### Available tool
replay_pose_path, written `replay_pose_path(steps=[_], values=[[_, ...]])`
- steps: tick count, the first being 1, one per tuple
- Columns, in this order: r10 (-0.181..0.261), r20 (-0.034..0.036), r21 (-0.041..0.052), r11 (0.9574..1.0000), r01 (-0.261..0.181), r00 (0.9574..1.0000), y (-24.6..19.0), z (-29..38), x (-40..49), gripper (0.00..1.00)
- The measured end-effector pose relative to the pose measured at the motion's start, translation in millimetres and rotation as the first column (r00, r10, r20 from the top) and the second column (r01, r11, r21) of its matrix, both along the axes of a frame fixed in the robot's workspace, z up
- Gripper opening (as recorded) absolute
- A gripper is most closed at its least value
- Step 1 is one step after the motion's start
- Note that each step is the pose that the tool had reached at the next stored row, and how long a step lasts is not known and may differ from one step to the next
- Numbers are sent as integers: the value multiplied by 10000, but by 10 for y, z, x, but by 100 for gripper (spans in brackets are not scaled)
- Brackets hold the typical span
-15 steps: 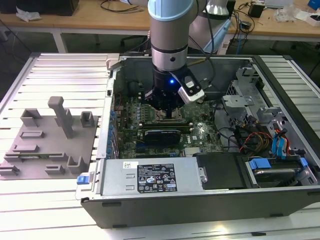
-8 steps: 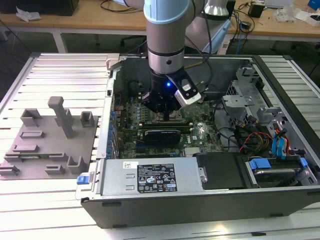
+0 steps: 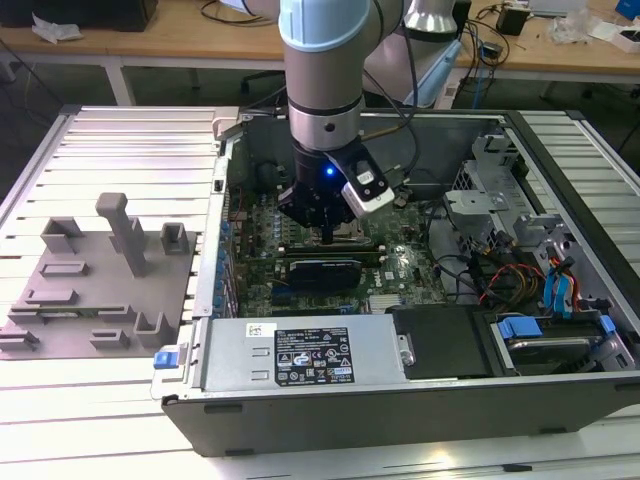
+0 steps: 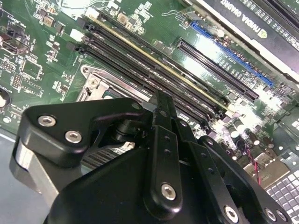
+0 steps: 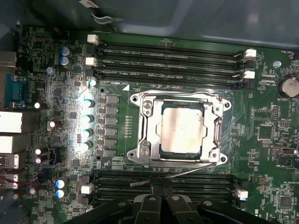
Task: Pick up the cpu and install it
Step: 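Install the second cpu locking lever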
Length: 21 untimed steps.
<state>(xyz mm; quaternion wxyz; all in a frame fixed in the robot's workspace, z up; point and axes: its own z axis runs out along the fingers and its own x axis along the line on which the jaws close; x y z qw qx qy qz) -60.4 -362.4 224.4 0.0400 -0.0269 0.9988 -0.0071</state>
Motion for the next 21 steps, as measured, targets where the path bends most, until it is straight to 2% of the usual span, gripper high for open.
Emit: replay_pose_path(steps=[8, 14, 19, 21], values=[[0, 0, 3, 10000, 0, 10000, 0, -7, -13, 11], [0, 4, 14, 10000, 0, 10000, 1, -28, -78, 11], [-11, 6, 176, 9998, 11, 10000, 1, -54, -104, 11], [-13, 6, 291, 9996, 13, 10000, 1, -60, -113, 11]])
